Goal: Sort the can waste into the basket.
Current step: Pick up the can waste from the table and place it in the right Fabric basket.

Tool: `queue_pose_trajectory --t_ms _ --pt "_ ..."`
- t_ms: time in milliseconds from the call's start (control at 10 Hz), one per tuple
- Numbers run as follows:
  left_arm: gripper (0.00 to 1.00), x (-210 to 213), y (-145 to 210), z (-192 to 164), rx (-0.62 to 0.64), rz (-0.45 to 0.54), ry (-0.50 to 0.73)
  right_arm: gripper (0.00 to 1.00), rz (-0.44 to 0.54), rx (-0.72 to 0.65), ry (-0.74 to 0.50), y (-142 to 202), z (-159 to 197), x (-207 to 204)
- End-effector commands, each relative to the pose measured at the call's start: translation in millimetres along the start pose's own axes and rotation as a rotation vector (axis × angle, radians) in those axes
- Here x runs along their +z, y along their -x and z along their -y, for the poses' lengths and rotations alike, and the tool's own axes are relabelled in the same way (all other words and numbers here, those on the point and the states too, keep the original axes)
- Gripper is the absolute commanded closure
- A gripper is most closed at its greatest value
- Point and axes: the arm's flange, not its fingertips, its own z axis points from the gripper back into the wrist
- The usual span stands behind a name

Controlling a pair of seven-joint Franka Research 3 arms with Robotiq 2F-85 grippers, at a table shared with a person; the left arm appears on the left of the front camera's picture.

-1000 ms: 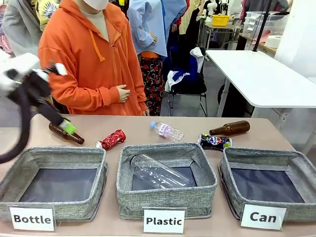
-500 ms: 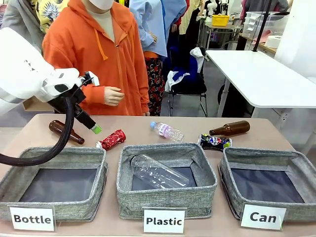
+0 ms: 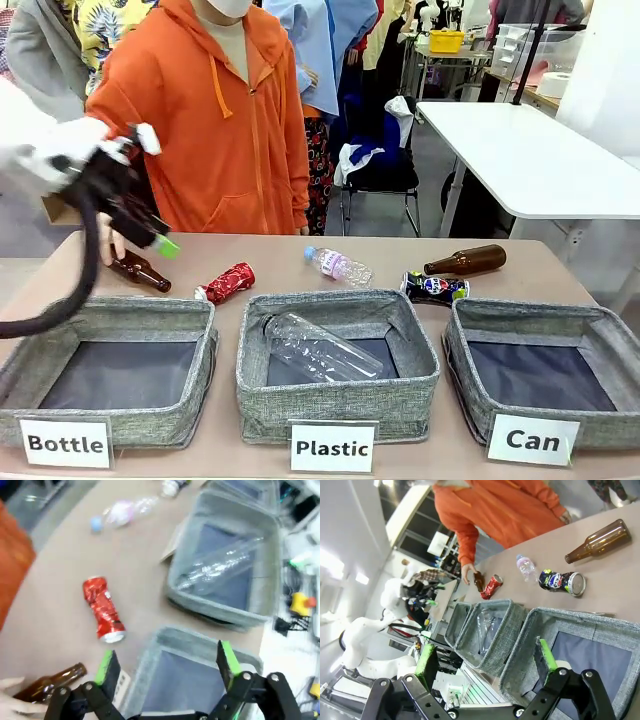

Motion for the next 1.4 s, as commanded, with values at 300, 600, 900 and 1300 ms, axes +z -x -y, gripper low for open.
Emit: queue_pose_trajectory --t_ms 300,600,900,1300 --pt "0.0 175 114 -4 0.336 0.357 -0.027 0.0 0.019 0.029 -0.018 -2 1 0" --pt "0.0 213 197 -15 0.515 0.629 -0.044 0.0 0.019 0.029 -0.018 -2 1 0" --pt "0.0 237 227 2 0.524 0.702 -0.028 0.0 0.019 0.029 -0.018 -2 1 0" --pt "0.0 272 298 56 0.595 0.873 -0.084 0.0 0.019 0.029 -0.018 -2 1 0"
